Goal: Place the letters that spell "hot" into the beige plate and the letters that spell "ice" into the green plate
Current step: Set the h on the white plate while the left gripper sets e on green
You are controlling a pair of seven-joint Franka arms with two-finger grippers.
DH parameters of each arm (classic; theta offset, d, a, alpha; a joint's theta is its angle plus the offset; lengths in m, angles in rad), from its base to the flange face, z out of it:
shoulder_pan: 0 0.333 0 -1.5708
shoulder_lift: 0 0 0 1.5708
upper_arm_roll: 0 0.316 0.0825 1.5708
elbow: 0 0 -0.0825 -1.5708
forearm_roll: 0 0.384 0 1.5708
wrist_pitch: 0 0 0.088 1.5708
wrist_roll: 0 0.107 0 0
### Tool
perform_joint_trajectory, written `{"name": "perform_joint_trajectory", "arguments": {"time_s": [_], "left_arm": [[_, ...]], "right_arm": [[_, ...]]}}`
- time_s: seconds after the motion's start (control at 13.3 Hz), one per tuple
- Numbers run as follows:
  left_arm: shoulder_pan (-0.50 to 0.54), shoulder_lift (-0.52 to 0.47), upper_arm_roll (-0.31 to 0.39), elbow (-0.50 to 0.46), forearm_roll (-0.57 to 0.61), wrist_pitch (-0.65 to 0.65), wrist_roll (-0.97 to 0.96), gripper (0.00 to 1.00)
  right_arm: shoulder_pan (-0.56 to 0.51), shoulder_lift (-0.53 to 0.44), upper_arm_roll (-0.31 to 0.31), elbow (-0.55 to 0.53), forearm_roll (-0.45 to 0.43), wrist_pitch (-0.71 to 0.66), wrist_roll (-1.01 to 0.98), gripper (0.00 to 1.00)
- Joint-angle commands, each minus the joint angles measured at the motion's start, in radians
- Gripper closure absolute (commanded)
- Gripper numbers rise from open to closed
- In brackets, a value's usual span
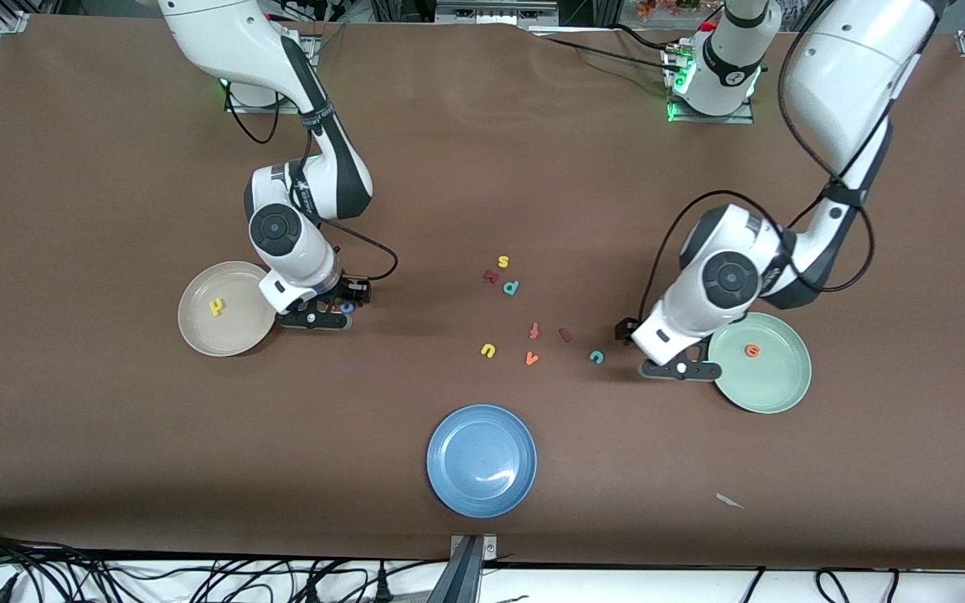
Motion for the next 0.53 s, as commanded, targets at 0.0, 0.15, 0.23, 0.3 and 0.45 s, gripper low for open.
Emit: {"name": "perform_joint_trajectory", "arguments": {"time_s": [0.0,0.15,0.23,0.3,0.45], "left_arm": [[-0.047,0.079,0.007,0.105,-0.024,-0.019,-0.066,0.00],[-0.071,0.125,0.007,0.140,-0.024,-0.019,-0.111,0.00],[-0.088,0.153,0.008,0.169,-0.024,-0.019,-0.129,0.00],[-0.106,0.176,0.010,0.189,-0.023,-0.019,-0.146,0.00],[-0.120,0.191,0.013,0.199,-0.021,-0.017,-0.159,0.00]], "right_arm": [[-0.002,0.004,0.021,-0.019,0.014,0.048,-0.019,0.34],[-0.002,0.005,0.026,-0.026,0.014,0.082,-0.022,0.35],[-0.002,0.005,0.026,-0.035,0.014,0.104,-0.029,0.35],[-0.002,0.005,0.026,-0.046,0.014,0.115,-0.045,0.35],[-0.003,0.010,0.026,-0.049,0.014,0.120,-0.068,0.35]]}}
